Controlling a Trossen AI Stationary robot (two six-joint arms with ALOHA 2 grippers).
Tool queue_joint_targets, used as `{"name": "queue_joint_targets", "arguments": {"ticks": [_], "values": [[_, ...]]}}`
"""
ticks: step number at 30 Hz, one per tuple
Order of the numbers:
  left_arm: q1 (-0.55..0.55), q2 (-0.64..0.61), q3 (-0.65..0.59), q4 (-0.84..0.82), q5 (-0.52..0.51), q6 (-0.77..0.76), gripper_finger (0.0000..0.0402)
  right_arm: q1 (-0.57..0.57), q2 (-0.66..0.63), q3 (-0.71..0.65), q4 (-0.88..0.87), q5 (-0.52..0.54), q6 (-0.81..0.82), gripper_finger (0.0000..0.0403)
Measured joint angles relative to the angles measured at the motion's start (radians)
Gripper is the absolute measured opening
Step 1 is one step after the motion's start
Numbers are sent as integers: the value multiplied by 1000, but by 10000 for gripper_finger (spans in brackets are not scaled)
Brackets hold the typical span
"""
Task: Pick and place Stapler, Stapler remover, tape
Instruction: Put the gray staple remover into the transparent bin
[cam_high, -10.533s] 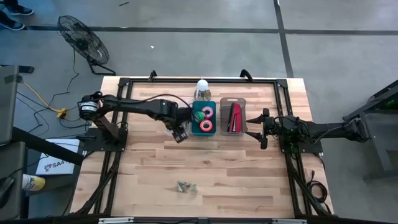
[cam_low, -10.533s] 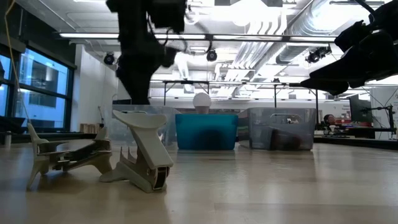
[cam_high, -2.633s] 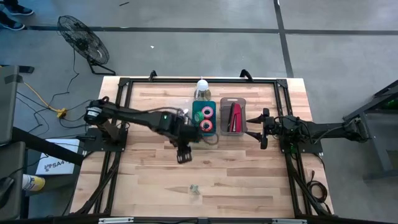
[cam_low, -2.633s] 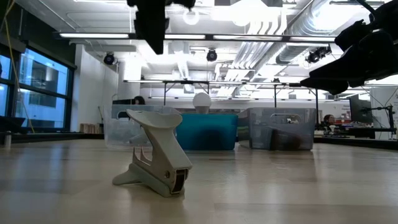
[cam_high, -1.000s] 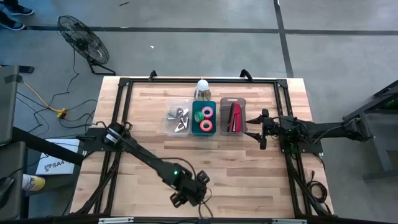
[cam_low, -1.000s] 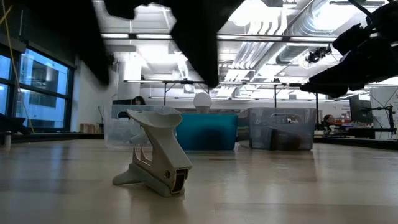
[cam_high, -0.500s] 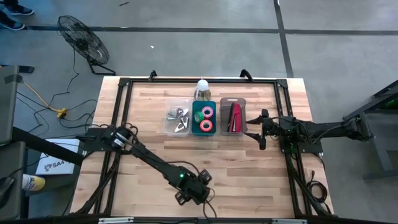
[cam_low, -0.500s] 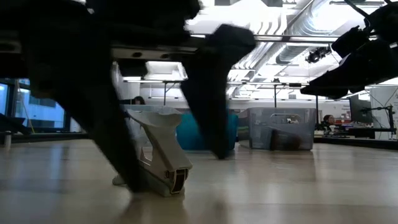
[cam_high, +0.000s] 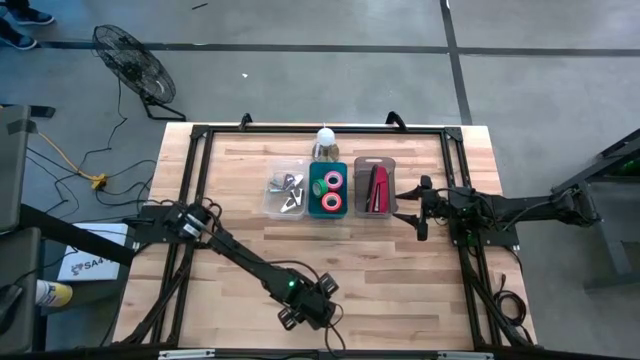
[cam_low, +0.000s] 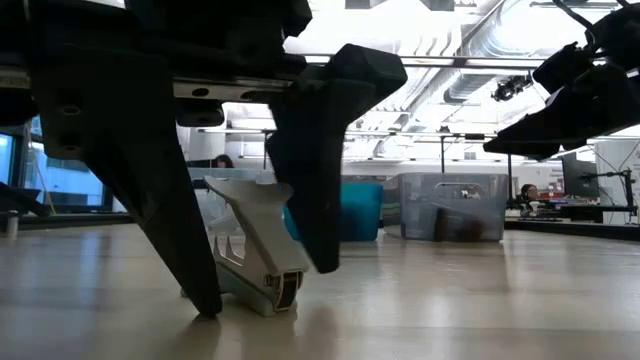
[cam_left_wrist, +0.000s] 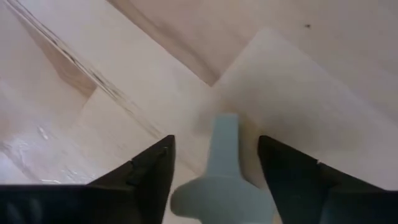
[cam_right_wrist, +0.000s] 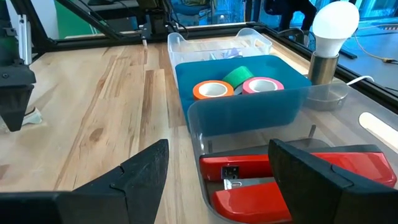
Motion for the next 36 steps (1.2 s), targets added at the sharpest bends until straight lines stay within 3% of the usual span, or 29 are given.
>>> {"name": "queue_joint_targets", "arguments": {"ticks": [9, 15, 19, 30, 36], "values": [[-2, 1, 0, -12, 3, -29, 134, 0, 0, 0, 0, 0, 0, 268], [-1, 1, 0, -14, -2, -112, 134, 0, 0, 0, 0, 0, 0, 268], [0, 2, 0, -13, -2, -116, 146, 0, 0, 0, 0, 0, 0, 268], [0, 2, -1, -14, -17, -116, 131, 0, 0, 0, 0, 0, 0, 268], [2, 8, 37, -67, -83, -118, 131, 0, 0, 0, 0, 0, 0, 268]]}}
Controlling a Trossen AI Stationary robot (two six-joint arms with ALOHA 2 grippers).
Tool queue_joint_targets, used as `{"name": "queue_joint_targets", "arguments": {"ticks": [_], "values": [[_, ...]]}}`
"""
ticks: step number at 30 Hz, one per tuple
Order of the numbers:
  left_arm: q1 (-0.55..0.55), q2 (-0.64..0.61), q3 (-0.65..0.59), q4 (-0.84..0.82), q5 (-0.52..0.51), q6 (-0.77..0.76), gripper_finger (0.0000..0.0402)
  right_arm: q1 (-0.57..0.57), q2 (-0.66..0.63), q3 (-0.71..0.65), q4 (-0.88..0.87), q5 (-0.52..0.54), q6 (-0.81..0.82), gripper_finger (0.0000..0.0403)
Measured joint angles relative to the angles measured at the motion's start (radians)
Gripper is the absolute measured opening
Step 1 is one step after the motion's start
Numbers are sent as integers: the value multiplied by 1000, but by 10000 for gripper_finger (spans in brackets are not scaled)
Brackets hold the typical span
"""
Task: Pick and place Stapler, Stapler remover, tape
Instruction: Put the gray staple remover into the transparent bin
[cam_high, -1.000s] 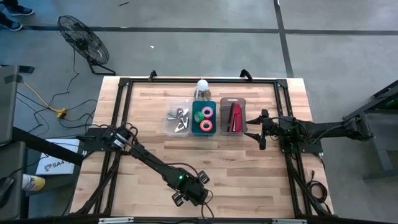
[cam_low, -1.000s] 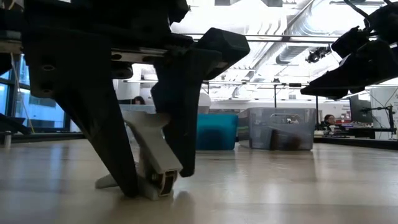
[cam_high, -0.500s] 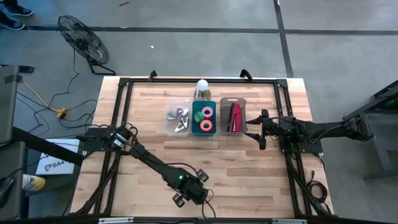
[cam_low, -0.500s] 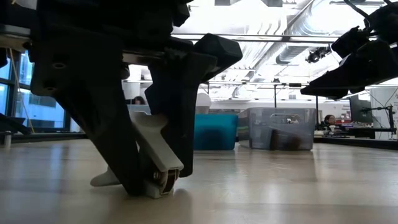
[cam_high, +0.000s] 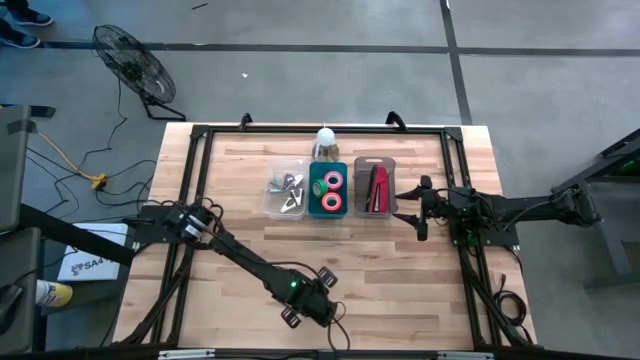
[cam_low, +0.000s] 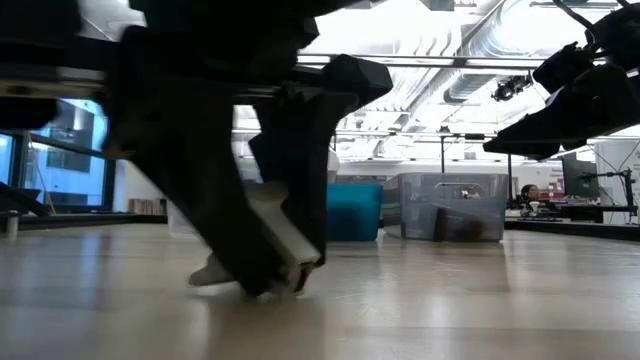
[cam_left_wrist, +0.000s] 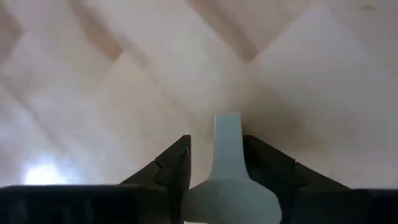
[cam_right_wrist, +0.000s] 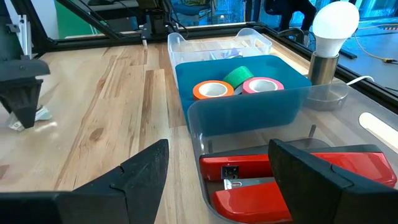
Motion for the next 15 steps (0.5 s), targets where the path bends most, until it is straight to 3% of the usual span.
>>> {"name": "queue_joint_targets", "arguments": {"ticks": [10, 15], "values": [[0, 0, 55, -76, -65, -7, 131, 0, 0, 0, 0, 0, 0, 268], [7, -2, 98, -173, -80, -153, 131, 0, 0, 0, 0, 0, 0, 268]]}}
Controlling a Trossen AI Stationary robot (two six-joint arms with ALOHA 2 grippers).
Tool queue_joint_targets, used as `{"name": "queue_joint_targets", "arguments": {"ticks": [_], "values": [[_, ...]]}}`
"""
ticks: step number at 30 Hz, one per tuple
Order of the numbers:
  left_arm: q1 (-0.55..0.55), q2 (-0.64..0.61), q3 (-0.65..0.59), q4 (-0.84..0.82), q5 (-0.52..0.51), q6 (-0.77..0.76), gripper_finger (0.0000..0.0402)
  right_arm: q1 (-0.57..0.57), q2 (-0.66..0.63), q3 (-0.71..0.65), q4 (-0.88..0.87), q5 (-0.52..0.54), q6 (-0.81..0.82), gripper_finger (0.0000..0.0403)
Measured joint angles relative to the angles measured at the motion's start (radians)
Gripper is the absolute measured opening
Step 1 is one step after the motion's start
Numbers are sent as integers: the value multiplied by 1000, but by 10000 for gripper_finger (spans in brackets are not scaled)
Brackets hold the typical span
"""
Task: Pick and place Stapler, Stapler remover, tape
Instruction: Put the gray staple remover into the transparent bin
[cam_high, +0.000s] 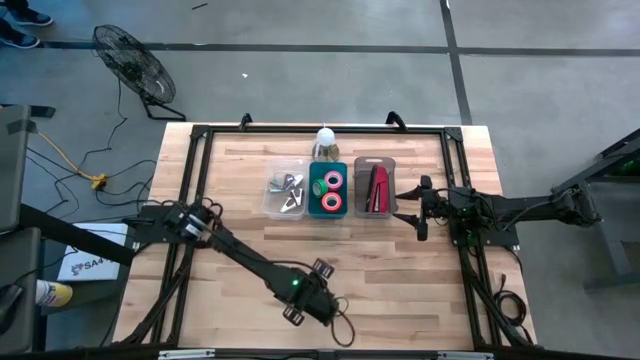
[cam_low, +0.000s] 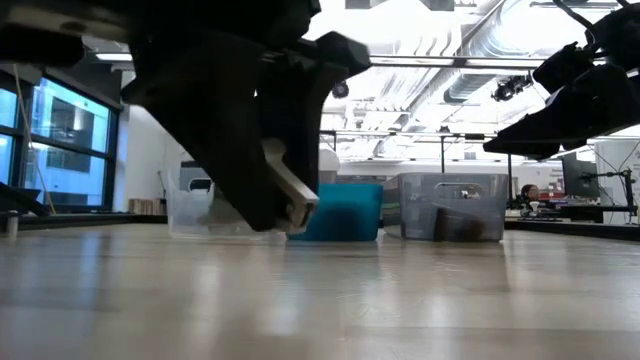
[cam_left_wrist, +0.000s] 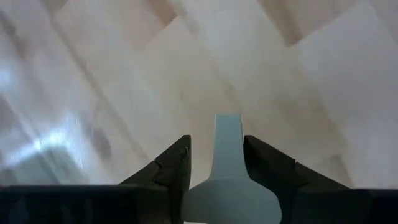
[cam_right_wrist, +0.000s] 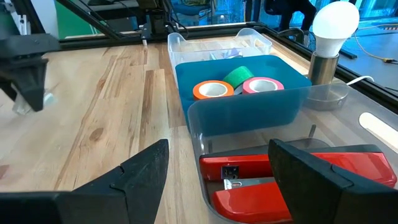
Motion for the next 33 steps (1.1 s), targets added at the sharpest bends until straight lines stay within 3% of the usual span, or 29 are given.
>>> {"name": "queue_joint_targets", "arguments": {"ticks": [11, 26, 33], "values": [[56, -2, 116, -204, 21, -202, 131, 0, 0, 0, 0, 0, 0, 268], [210, -2, 283, -464, 19, -209, 131, 0, 0, 0, 0, 0, 0, 268], [305, -3, 364, -631, -54, -208, 131, 0, 0, 0, 0, 0, 0, 268]]}}
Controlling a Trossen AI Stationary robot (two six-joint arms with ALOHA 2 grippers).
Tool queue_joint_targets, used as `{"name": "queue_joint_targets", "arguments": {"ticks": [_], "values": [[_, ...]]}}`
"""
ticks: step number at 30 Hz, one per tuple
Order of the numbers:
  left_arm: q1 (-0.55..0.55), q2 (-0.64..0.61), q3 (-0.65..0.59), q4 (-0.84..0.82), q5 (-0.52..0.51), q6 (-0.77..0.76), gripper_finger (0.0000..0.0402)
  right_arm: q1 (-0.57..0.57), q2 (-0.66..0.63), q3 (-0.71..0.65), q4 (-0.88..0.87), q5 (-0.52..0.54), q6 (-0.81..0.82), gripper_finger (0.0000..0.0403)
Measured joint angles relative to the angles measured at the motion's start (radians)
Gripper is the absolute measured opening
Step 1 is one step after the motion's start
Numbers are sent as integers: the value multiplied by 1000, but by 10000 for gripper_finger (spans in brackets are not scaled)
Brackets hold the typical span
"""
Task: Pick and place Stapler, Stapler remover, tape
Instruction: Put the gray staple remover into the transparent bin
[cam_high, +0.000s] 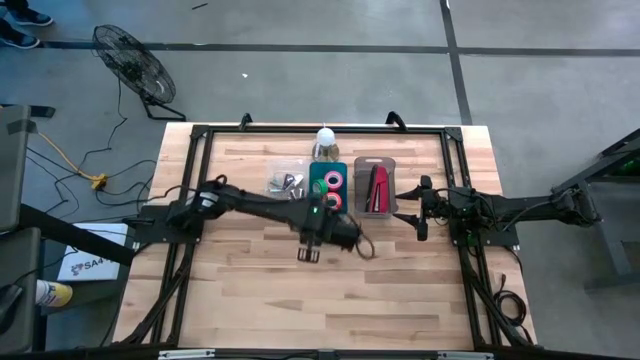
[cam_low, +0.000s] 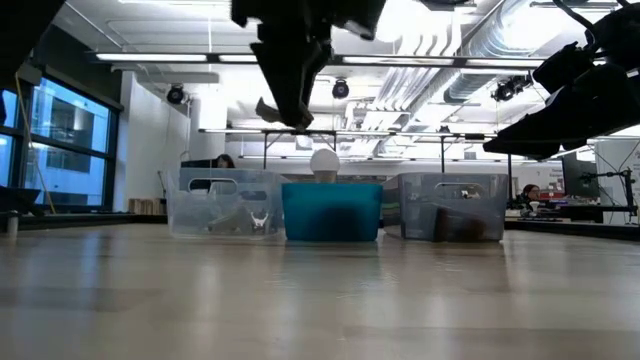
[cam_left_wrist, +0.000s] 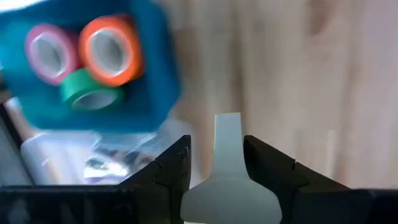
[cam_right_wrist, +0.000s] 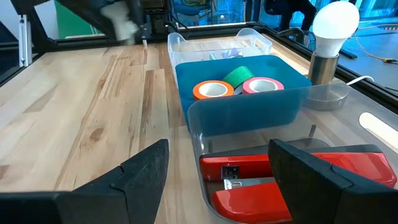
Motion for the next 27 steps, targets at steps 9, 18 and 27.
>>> {"name": "queue_joint_targets", "arguments": {"ticks": [9, 18, 27], "values": [[159, -1, 27, -54, -54, -10, 131, 0, 0, 0, 0, 0, 0, 268], [305, -14, 19, -81, -41, -177, 131, 0, 0, 0, 0, 0, 0, 268], [378, -140, -94, -75, -61, -198, 131, 0, 0, 0, 4, 0, 0, 268]]}}
